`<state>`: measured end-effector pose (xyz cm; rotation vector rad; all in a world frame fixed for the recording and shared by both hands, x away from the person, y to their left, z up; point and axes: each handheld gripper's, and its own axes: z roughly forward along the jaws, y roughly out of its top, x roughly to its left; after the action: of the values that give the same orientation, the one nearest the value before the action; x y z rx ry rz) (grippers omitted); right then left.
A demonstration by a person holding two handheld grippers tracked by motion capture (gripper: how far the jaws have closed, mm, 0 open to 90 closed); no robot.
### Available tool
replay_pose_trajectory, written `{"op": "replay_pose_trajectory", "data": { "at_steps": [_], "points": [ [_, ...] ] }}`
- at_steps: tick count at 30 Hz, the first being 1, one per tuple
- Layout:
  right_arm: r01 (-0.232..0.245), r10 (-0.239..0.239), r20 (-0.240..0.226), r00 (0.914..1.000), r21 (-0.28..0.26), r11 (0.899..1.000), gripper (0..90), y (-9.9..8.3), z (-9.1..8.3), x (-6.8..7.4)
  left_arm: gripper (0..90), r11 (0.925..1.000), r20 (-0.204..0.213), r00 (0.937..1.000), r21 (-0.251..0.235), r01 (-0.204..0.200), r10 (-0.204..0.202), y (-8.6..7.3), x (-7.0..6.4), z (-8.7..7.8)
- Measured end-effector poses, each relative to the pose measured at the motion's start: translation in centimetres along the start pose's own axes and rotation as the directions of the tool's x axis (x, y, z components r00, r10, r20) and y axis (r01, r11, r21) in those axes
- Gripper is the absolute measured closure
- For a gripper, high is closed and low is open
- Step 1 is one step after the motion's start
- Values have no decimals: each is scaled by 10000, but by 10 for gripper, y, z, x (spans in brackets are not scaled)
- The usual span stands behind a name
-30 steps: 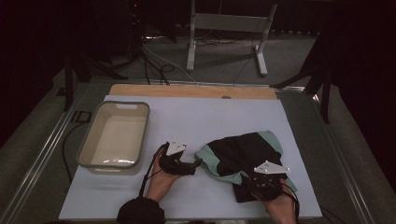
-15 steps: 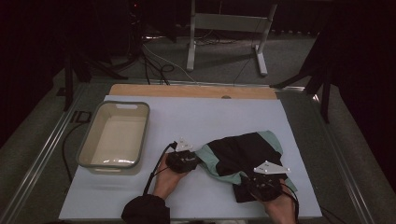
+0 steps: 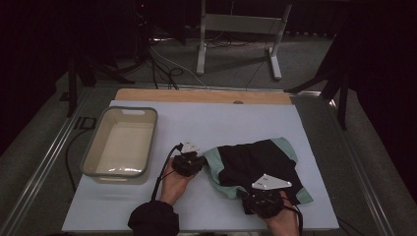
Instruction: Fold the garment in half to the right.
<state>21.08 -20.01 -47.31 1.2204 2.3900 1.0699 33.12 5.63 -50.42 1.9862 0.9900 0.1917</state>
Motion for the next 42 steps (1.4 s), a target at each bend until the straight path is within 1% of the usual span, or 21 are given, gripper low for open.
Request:
{"op": "replay_pose_trajectory", "data": {
  "at_steps": [5,7,11,14,15,19,20,31,37,42],
  "points": [
    [362,-359,-246,9991,106,9993,836,3,11,16,868,9998,-153,9997,-66,170,-171,6,5,-4],
    [569,-564,-299,9980,155,9983,836,4,16,23,869,9996,-201,9994,-116,267,-270,8,6,-5],
    [998,-989,-332,9945,279,9946,836,6,26,35,870,9994,-310,9990,-132,318,-322,12,10,-9],
    [1064,-1050,-407,9936,336,9938,836,8,32,40,870,9994,-407,9987,-155,310,-316,13,12,-11],
    [1041,-1027,-416,9938,321,9941,836,9,33,41,871,9994,-498,9983,-172,292,-300,14,12,-12],
    [1127,-1113,-500,9925,269,9933,836,13,37,47,872,9984,-755,9960,-320,456,-479,14,16,-17],
    [1187,-1172,-520,9917,252,9926,836,14,39,48,872,9981,-764,9956,-348,514,-539,14,17,-18],
    [1323,-1309,-697,9889,155,9911,837,25,50,61,873,9976,-1016,9928,-359,595,-629,15,25,-29],
    [1393,-1383,-763,9874,83,9902,837,30,56,68,872,9954,-1116,9899,-481,829,-878,16,30,-33],
    [1451,-1444,-778,9865,37,9894,837,35,61,73,873,9940,-1214,9877,-581,922,-987,17,33,-36]
  ]
}}
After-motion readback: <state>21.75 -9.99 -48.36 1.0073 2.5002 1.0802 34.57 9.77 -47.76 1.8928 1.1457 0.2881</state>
